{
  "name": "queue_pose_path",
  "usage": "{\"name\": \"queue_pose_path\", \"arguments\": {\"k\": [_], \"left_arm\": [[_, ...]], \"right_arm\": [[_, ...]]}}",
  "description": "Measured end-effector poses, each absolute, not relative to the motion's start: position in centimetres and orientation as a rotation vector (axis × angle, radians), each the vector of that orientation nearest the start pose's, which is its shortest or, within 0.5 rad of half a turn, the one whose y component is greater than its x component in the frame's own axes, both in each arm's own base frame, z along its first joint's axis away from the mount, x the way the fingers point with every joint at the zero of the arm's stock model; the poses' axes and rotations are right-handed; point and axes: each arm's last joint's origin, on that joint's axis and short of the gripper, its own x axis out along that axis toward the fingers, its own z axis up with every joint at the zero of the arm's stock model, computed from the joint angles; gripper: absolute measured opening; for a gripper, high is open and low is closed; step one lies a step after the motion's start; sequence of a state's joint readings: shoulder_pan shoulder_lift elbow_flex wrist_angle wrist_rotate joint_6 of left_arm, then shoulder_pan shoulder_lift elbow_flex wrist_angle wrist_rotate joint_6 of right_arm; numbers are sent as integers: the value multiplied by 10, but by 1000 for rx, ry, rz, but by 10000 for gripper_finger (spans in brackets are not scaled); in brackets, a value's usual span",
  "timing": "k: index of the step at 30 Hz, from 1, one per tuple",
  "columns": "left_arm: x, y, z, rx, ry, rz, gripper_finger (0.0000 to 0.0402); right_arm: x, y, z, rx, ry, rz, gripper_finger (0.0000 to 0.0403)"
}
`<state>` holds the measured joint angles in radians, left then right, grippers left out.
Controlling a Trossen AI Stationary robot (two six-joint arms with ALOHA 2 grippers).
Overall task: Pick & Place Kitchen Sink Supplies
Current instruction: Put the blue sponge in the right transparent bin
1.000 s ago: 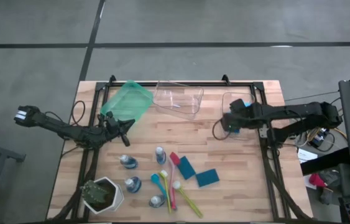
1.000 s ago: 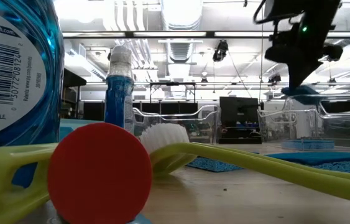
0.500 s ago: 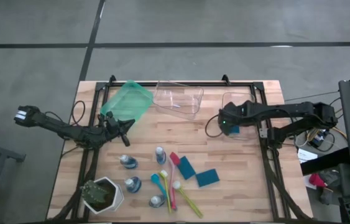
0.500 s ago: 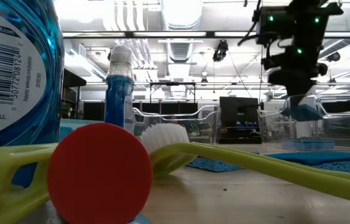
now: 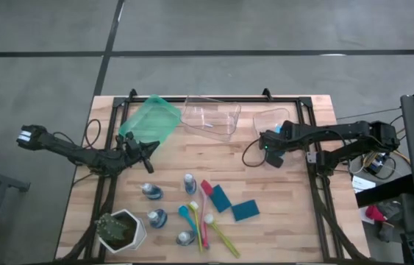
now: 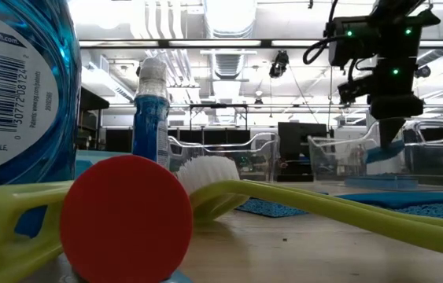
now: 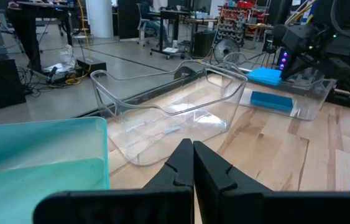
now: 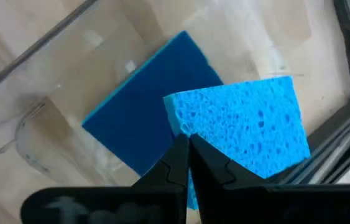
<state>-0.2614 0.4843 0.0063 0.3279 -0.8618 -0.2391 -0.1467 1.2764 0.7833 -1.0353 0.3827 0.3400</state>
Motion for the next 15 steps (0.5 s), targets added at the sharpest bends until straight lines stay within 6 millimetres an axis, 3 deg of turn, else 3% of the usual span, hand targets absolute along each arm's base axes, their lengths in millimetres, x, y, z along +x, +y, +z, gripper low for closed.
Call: {"name": "queue_pose_path", "arguments": {"k": [8,15], "left_arm": [[119,-9,154,-150,57,611,0],[119,-9,154,-150,57,611,0]], "right_arm": [[193,-39,207,109,1399,-675,8],[202,-40,222,381,1232,-871,8]]}}
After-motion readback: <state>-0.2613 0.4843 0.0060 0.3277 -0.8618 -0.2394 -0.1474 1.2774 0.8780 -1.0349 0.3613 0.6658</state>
